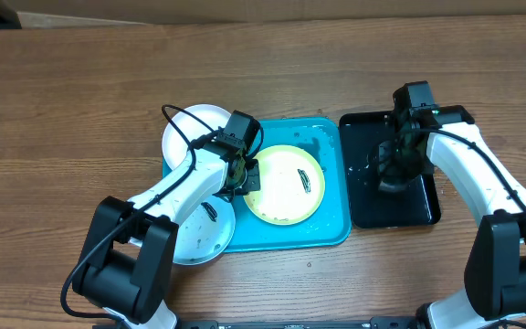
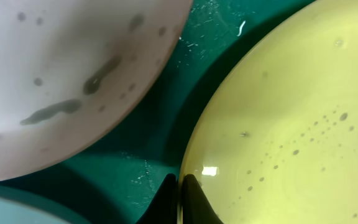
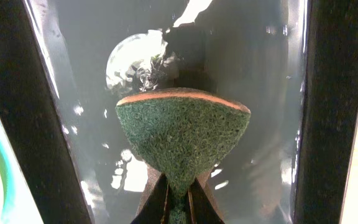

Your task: Clean dirty plates on tray and stack at the side

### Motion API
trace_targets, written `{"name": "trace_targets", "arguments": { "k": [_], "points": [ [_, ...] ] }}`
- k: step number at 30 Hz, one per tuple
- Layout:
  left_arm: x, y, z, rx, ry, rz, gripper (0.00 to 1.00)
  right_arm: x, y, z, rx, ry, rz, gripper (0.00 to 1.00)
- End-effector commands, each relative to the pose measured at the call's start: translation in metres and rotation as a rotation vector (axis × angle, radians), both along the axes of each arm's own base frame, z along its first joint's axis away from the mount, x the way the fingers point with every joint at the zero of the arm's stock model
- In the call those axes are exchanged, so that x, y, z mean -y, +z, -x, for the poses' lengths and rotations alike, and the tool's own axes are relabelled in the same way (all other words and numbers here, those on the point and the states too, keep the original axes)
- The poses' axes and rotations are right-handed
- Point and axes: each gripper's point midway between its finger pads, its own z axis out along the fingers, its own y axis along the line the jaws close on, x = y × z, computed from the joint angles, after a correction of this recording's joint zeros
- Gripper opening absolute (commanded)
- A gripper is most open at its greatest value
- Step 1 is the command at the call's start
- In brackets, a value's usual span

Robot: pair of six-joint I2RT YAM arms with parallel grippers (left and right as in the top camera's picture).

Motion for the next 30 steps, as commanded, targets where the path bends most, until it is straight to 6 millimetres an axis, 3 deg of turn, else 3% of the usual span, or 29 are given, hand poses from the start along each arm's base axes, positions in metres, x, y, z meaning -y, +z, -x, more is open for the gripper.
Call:
{"name": "trace_targets", "arguments": {
  "k": [1,8,14,23,30],
  "points": [
    [0.013,-0.003,0.001,-0.015,-0.011,0.059,0.04,-0.004,0.028,-0.017,0.069,0.012,-0.008,0.04],
    [0.014,-0.003,-0.001,-0.005,0.008,0.063,0.04,-0.006,0.040,-0.019,0.071,0.030,-0.016,0.04],
    [0.011,-0.004,-0.003,-0.001,0.053,0.052,0.04,-0.020,0.050,-0.016,0.055,0.069,-0.094,0.04],
    [0.010,-0.004,-0.007,0.019,0.068,0.050,0.04,-0.085,0.073,-0.019,0.091,0.195,-0.469,0.04],
    [0.010,-0.004,-0.007,0.017,0.068,0.049,0.04,-0.116,0.075,-0.012,0.095,0.277,-0.499,0.04]
  ]
}}
